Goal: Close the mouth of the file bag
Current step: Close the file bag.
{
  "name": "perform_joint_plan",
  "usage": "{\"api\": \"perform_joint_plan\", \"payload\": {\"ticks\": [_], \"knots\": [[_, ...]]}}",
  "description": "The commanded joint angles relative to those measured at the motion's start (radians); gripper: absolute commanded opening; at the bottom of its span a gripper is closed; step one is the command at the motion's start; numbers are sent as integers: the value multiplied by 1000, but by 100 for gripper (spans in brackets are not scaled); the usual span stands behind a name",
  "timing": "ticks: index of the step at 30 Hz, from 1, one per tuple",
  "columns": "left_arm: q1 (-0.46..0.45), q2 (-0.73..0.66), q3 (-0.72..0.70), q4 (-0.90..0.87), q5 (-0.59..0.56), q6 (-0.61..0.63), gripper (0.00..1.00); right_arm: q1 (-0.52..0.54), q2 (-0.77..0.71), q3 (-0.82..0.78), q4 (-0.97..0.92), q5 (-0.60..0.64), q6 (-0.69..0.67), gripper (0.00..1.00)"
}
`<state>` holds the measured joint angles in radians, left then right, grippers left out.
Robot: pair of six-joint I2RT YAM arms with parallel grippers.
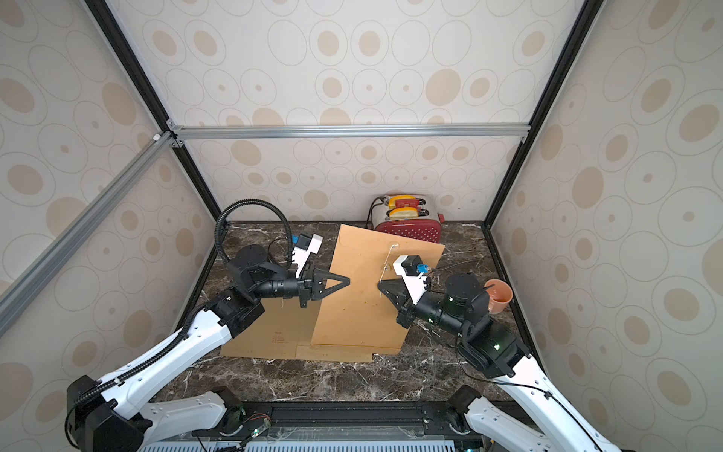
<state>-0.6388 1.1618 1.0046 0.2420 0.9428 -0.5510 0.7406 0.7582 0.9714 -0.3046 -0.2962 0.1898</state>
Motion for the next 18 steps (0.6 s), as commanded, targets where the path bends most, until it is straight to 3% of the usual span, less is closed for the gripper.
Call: {"api": "perform_joint_plan", "payload": {"ticks": [1, 9, 18], "knots": [[-15, -18, 9, -36, -45, 56, 0, -1, 8, 38, -7, -12, 24, 0], [-27, -5, 4, -61, -65, 89, 0, -2, 85, 106, -24, 45, 56, 0], [-30, -11, -5, -26, -48, 70, 0, -1, 175, 188, -47, 14, 68, 0]]}}
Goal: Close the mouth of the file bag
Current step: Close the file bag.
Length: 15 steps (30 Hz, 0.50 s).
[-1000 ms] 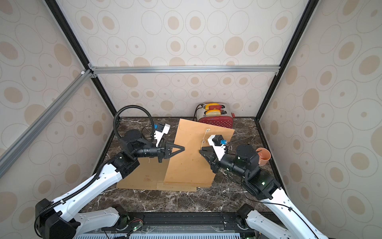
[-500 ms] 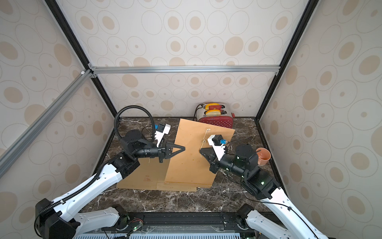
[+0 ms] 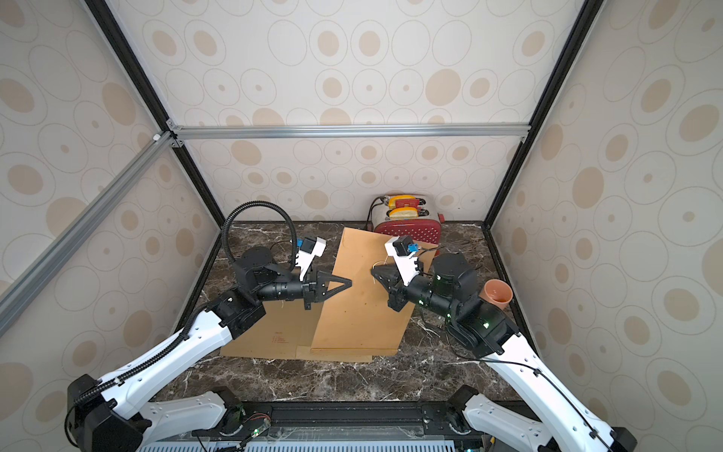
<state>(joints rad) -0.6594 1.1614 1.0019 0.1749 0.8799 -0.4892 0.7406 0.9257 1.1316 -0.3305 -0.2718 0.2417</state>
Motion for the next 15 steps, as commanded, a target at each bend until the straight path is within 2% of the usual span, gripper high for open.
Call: {"api": "perform_joint_plan", "payload": {"ticks": [1, 7, 11, 15], "knots": [[-9, -13, -7, 61, 22, -3, 0, -2, 9, 24, -24, -15, 27, 0], [-10, -26, -31, 179, 94, -60, 0, -5, -15, -9, -57, -7, 62, 0], [-9, -34, -26, 178, 137, -43, 0, -11, -30, -11, -90, -30, 70, 0], [-9, -24, -10, 131, 132, -14, 0, -12, -37, -9, -104, -83, 110, 0]]}}
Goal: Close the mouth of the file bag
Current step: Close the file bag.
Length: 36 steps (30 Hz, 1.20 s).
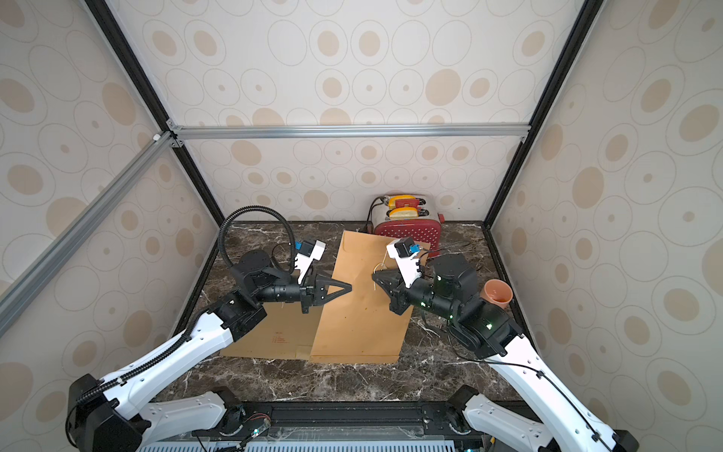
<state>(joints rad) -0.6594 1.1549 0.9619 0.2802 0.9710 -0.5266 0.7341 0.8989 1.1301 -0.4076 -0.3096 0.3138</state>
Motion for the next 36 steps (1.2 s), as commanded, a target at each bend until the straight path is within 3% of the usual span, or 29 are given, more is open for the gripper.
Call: {"api": "perform_joint_plan", "payload": {"ticks": [1, 8, 16, 25, 31, 36], "knots": [[-10, -13, 35, 9, 39, 33, 0, -7, -13, -6, -23, -55, 48, 0], [-9, -7, 25, 47, 36, 11, 0, -6, -13, -4, -96, -80, 52, 0], [-16, 4, 38, 68, 135, 9, 0, -49, -42, -1, -224, -38, 21, 0], [-23, 3, 46, 17, 122, 42, 0, -61, -81, 8, -246, -9, 5, 0], [-24, -7, 28, 69, 95, -5, 0, -88, -120, 23, -338, 94, -46, 0], [-23, -17, 19, 101, 89, -23, 0, -130, -151, -3, -364, 78, -50, 0]]}}
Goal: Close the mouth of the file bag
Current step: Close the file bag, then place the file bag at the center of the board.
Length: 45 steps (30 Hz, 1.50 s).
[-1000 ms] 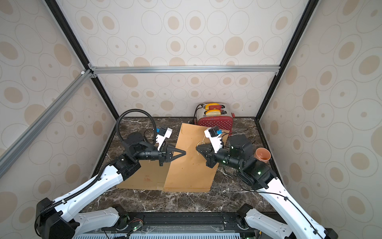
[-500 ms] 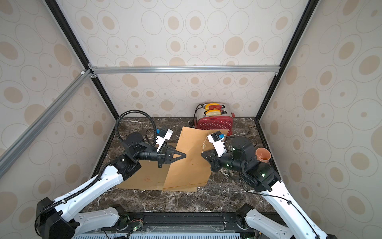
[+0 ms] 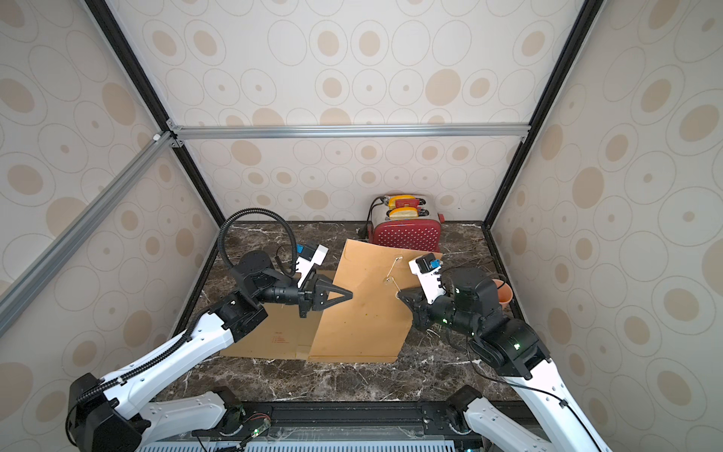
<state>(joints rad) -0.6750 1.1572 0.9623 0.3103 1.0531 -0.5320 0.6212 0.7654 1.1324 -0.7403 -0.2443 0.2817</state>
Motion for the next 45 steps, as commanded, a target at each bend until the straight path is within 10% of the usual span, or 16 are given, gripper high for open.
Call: {"api": "perform_joint_plan", "payload": {"ticks": [1, 12, 14, 19, 23, 32, 39, 45], "knots": [[-8, -21, 18, 75, 7, -18, 0, -23, -20, -11, -28, 4, -16, 0], [-8, -33, 12, 69, -131, -34, 0, -62, -61, -92, -12, -176, 31, 0], [-11, -10, 18, 77, -146, -66, 0, -61, -95, -112, 15, -178, 50, 18], [-22, 44, -27, 68, -347, -200, 0, -63, -142, -30, -162, 79, -10, 52], [-68, 135, -139, 237, -525, -310, 0, -63, -128, -45, -204, 372, -45, 55], [-146, 401, -141, 320, -683, -424, 0, -101, -100, -228, -37, 381, -46, 60], [-157, 622, -60, 344, -770, -485, 0, -412, 50, -451, 253, -82, 60, 67], [-190, 795, 37, 351, -795, -522, 0, -589, 79, -579, 404, -247, 131, 67]]}}
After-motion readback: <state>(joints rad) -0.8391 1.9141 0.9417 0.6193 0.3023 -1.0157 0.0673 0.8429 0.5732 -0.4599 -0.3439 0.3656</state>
